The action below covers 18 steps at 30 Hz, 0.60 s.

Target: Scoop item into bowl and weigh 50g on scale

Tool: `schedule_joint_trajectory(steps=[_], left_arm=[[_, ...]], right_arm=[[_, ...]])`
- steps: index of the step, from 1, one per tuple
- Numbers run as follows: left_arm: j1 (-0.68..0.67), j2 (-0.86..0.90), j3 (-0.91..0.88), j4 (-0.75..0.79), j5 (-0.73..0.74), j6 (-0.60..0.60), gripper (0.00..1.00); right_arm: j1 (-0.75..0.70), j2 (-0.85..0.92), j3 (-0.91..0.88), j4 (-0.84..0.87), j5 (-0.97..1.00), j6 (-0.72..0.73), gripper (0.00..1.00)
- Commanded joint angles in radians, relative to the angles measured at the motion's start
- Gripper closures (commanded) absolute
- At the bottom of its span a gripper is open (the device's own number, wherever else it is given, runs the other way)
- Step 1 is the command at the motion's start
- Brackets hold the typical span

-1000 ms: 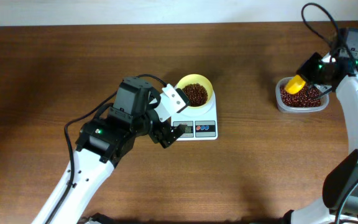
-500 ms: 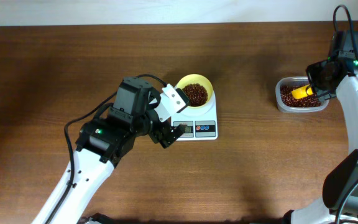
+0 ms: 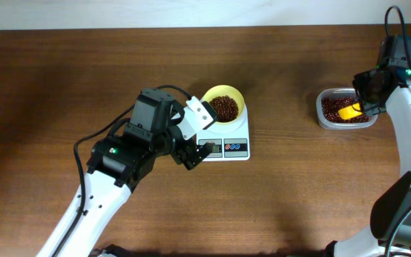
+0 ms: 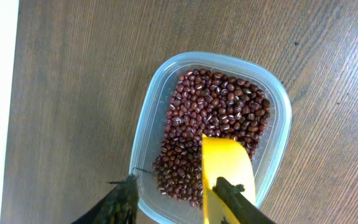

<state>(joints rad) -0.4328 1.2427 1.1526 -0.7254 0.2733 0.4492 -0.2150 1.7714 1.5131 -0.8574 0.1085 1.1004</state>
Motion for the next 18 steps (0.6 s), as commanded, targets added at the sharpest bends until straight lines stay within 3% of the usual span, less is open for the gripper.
schedule_joint_trajectory(steps=[1, 13, 18], left_arm=[[-0.002, -0.008, -0.003, -0.001, 0.011, 0.010, 0.01], [-0.002, -0.008, -0.003, -0.001, 0.011, 0.010, 0.01], [-0.002, -0.008, -0.003, -0.001, 0.011, 0.010, 0.01]], right_arm=[[0.005, -0.003, 0.023, 0.000, 0.016, 0.004, 0.52], [0.025, 0.003, 0.021, 0.005, 0.028, 0.005, 0.37], [0.049, 0.003, 0.021, 0.012, 0.039, 0.005, 0.26]])
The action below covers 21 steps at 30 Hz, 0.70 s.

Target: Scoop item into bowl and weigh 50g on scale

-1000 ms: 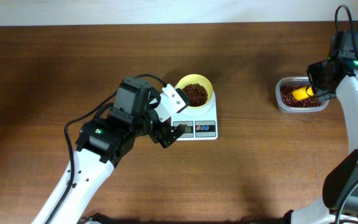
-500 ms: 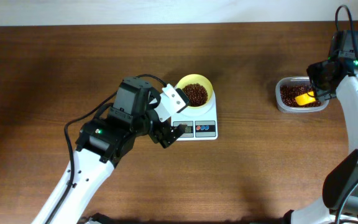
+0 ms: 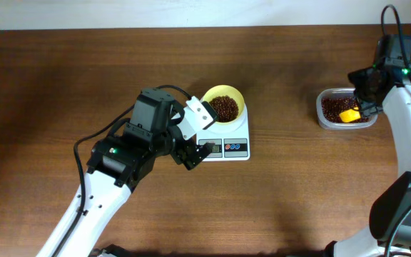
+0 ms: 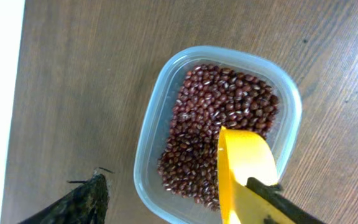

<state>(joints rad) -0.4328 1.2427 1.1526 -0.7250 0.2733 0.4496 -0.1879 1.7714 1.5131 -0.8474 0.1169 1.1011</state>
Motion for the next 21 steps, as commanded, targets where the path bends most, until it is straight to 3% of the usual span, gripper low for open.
schedule_joint_trajectory(steps=[1, 11, 21], left_arm=[[-0.002, -0.008, -0.003, -0.001, 0.011, 0.009, 0.01], [-0.002, -0.008, -0.003, -0.001, 0.011, 0.009, 0.01], [-0.002, -0.008, -0.003, -0.001, 0.011, 0.009, 0.01]], right_arm=[[0.026, 0.003, 0.021, 0.002, 0.031, 0.004, 0.24], [0.068, 0.003, -0.011, -0.041, 0.010, 0.003, 0.09], [0.070, 0.003, -0.011, -0.130, -0.019, 0.003, 0.02]])
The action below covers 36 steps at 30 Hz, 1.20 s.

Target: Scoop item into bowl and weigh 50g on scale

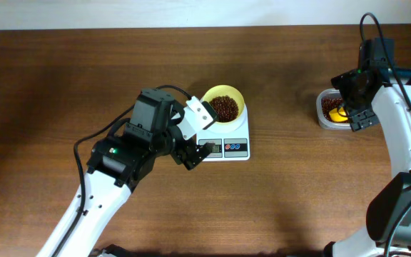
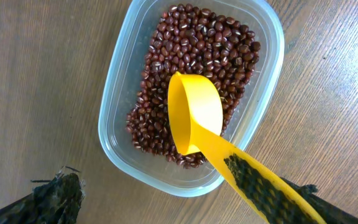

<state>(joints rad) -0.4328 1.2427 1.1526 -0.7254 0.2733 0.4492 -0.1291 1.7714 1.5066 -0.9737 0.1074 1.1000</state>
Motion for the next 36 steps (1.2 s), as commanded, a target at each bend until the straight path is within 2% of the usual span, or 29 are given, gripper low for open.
schedule_joint_trajectory(steps=[1, 19, 31, 36], left_arm=[[-0.002, -0.008, -0.003, -0.001, 0.011, 0.010, 0.01], [-0.002, -0.008, -0.003, -0.001, 0.011, 0.010, 0.01], [-0.002, -0.008, -0.003, -0.001, 0.011, 0.010, 0.01], [-0.002, -0.008, -0.003, -0.001, 0.011, 0.010, 0.01]], right_arm=[[0.011, 0.003, -0.004, -0.004, -0.013, 0.004, 0.01], [-0.003, -0.008, 0.001, -0.157, -0.120, -0.256, 0.01], [-0.175, -0.051, 0.115, -0.280, -0.188, -0.584, 0.01], [-0.180, -0.051, 0.235, -0.289, -0.225, -0.798, 0.01]])
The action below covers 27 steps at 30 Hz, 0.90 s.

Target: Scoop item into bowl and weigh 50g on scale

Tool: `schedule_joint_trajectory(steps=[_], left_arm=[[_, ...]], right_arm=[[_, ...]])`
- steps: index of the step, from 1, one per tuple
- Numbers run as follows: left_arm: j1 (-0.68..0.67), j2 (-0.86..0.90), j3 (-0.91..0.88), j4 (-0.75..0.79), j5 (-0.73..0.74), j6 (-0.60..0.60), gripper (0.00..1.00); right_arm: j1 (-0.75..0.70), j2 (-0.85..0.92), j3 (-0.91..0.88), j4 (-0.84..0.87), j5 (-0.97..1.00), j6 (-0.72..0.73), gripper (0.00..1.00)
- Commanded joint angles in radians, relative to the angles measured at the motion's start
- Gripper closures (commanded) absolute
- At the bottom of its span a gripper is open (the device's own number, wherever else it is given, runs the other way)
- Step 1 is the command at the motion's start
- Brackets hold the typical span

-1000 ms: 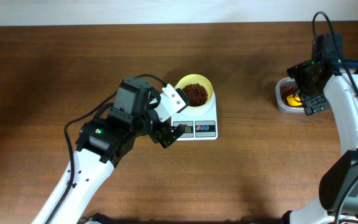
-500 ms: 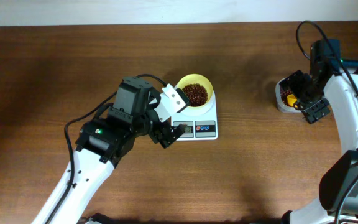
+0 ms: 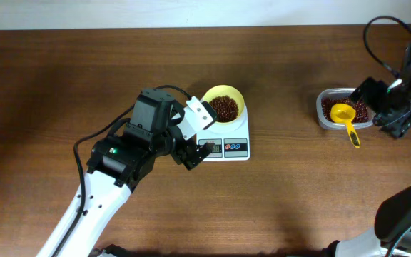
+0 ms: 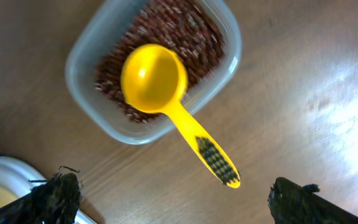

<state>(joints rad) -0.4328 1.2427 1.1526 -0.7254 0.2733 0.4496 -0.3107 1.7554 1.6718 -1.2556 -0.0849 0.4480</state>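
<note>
A yellow bowl (image 3: 223, 104) part-filled with red beans stands on the white scale (image 3: 226, 139) at mid-table. My left gripper (image 3: 193, 158) sits at the scale's left side; whether its fingers are open or shut cannot be told. A clear tub of red beans (image 3: 344, 108) (image 4: 160, 62) is at the far right. The yellow scoop (image 3: 345, 118) (image 4: 166, 93) lies free, its cup resting on the beans and its handle sticking out over the tub's rim above the table. My right gripper (image 3: 394, 118) (image 4: 179, 202) is open and apart from the scoop, to the right of the tub.
The brown wooden table (image 3: 298, 193) runs under everything, with its back edge against a pale wall. The scale's display and buttons (image 3: 230, 148) face the front. A corner of the scale and bowl shows at the lower left of the right wrist view.
My right gripper has let go of the scoop and now sits open to the right of the tub. The scoop lies with its cup on the beans and its handle over the rim.
My right gripper held the yellow scoop in the bean tub at all three earlier moments, shifting it and turning over the tub. Now the scoop rests loose in the tub and the gripper is open, off to the right. The left arm, bowl and scale stayed put.
</note>
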Motion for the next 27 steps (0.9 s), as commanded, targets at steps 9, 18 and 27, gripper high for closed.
schedule_joint_trajectory(steps=[9, 18, 27], left_arm=[[-0.002, -0.008, -0.003, -0.001, 0.011, 0.009, 0.01], [-0.002, -0.008, -0.003, -0.001, 0.011, 0.009, 0.01], [-0.002, -0.008, -0.003, -0.001, 0.011, 0.009, 0.01]], right_arm=[[0.001, -0.035, 0.193, -0.121, -0.184, -0.520, 0.01], [0.001, -0.035, 0.234, -0.272, -0.192, -0.602, 0.01], [0.001, -0.035, 0.367, -0.371, 0.007, -0.628, 0.01]])
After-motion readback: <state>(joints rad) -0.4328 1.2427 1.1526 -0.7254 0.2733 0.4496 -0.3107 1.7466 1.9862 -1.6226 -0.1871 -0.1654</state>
